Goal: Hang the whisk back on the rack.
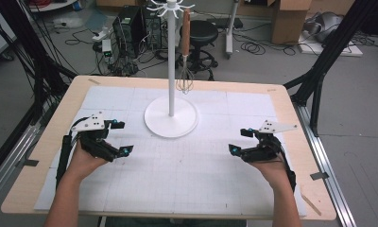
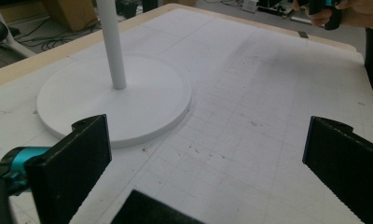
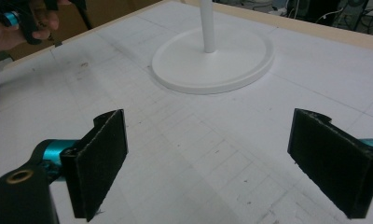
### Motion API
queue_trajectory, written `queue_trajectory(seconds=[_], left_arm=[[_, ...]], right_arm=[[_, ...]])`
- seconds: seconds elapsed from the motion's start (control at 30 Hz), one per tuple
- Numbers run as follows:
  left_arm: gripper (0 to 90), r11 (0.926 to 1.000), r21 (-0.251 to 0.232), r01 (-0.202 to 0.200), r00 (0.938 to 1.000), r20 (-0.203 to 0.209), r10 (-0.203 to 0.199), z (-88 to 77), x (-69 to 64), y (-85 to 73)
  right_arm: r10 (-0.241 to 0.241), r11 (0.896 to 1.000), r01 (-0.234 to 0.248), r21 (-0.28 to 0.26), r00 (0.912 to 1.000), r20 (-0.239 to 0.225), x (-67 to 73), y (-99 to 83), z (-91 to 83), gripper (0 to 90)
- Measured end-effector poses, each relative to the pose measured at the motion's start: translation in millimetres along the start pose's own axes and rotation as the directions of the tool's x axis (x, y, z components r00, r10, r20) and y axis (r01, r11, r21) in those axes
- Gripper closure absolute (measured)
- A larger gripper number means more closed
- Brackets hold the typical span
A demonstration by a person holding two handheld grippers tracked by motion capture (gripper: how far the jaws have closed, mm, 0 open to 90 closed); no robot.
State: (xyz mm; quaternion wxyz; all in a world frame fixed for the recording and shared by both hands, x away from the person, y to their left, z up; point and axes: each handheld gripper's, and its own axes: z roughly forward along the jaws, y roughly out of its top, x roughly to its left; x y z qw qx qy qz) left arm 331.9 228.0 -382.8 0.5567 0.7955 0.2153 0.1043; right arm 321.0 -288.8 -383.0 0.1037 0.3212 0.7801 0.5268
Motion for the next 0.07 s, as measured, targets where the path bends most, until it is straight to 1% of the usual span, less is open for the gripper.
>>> queue_trajectory(seconds=[0.07], left_arm=[[1.6,1.0,0.001,-0.002,1.0,0.003,0.002,0.1,0.6,-0.1]], right_arm=[[-0.006,1.0,0.006,0.0,1.0,0.003,-0.1,0.0,0.2,11.0]])
